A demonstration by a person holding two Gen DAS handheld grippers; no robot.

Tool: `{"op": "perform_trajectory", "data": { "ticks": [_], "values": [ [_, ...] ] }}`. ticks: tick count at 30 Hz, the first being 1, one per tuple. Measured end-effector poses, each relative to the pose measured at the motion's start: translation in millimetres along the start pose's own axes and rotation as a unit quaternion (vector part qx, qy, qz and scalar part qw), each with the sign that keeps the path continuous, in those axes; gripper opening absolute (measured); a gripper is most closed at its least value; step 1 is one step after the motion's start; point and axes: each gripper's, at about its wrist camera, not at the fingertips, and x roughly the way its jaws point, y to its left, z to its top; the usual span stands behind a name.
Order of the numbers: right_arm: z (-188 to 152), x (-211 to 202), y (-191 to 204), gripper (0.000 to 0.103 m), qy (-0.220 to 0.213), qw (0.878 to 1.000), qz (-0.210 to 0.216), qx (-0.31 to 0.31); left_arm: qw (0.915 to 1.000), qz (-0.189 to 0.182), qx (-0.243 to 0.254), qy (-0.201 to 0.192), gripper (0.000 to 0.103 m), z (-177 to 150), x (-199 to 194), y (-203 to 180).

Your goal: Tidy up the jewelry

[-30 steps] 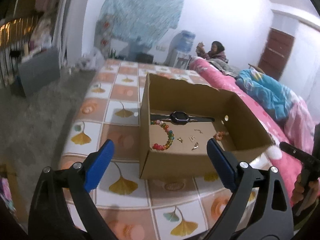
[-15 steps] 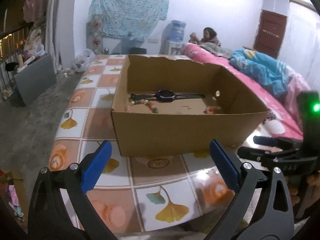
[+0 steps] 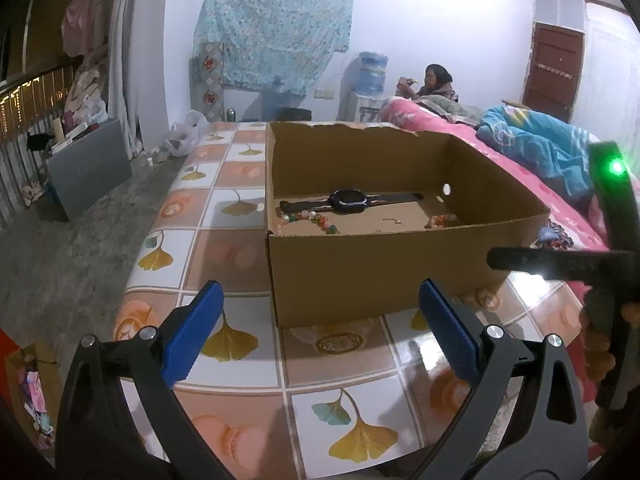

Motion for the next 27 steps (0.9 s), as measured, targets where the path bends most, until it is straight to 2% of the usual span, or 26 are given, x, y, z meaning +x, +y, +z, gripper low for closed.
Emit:
{"op": "perform_trajectory", "data": {
  "ticks": [3, 8, 10, 13, 19, 25, 27],
  "values": [
    [1.8, -1.8, -0.5, 0.084, -0.013, 1.000, -0.022, -0.015, 1.0000, 0.007, 0.003, -0.001, 0.095, 0.8, -0.6, -5.8],
    [-7.5, -7.6, 1.6, 0.084, -0.010, 0.999, -0.027, -0.027, 1.0000, 0.007, -0.005, -0.001, 0.095, 5.8, -1.5, -12.6],
    [-14.2, -10.8, 2.2, 0.089, -0.007, 0.999, -0.038, -0.030, 0.9999, 0.011, -0.006, 0.000, 0.095, 7.5, -1.3, -15.5],
    [-18.4, -14.4, 2.5, 0.092, -0.009, 0.999, -0.047, -0.027, 0.9997, 0.021, -0.002, 0.016, 0.095, 11.1, 2.8, -19.2],
    [-15.2, -16.9, 12.4, 0.096, -0.015, 0.996, -0.076, -0.039, 0.9973, 0.041, 0.037, 0.048, 0.095, 17.0, 15.8, -28.8],
    [-9.7, -12.3, 24.5, 0.096, -0.010, 0.991, -0.119, -0.059, 0.9969, 0.051, 0.019, 0.056, 0.095, 28.2, 15.9, -34.4],
    [-7.9, -11.2, 24.7, 0.096, -0.006, 0.989, -0.136, -0.057, 0.9950, 0.062, 0.017, 0.076, 0.095, 32.9, 22.2, -36.3]
  ]
}}
